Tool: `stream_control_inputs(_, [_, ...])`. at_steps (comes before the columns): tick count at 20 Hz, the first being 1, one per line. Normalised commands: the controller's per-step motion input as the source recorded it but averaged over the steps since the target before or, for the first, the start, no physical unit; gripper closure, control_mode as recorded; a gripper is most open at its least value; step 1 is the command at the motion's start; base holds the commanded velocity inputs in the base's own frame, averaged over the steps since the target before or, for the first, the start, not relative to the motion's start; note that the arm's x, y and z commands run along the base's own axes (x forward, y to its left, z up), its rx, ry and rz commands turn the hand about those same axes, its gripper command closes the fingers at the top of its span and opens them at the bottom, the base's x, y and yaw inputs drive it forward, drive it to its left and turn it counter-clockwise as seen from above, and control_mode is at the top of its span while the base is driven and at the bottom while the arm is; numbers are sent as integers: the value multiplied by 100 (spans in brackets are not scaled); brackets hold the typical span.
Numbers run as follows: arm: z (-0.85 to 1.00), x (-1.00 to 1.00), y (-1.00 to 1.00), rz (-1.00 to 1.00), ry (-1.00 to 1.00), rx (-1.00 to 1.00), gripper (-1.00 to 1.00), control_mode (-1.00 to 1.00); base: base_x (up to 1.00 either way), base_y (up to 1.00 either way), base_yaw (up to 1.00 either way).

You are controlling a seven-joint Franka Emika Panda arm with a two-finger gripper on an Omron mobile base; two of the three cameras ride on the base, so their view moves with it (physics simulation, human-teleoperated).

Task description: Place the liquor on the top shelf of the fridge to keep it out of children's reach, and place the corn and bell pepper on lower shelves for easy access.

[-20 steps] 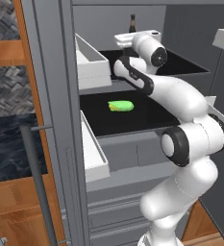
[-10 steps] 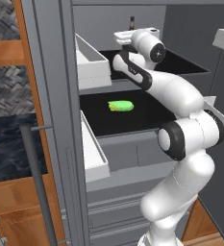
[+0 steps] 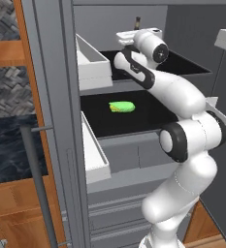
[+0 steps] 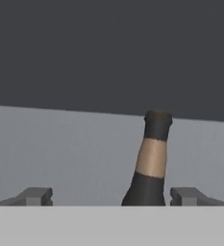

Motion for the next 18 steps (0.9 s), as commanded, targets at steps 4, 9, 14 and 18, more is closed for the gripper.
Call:
stream_control_inputs(4, [0, -24, -1, 0, 1, 0, -100, -100, 0, 0, 0])
stream_control_inputs(9, [1, -27, 0, 0, 0, -1, -100, -100, 0, 0, 0])
stream_control_inputs(14, [12, -16, 0, 0, 0, -2, -100, -100, 0, 0, 0])
stream_control_inputs(18, [16, -32, 2, 0, 0, -4, -100, -100, 0, 0, 0])
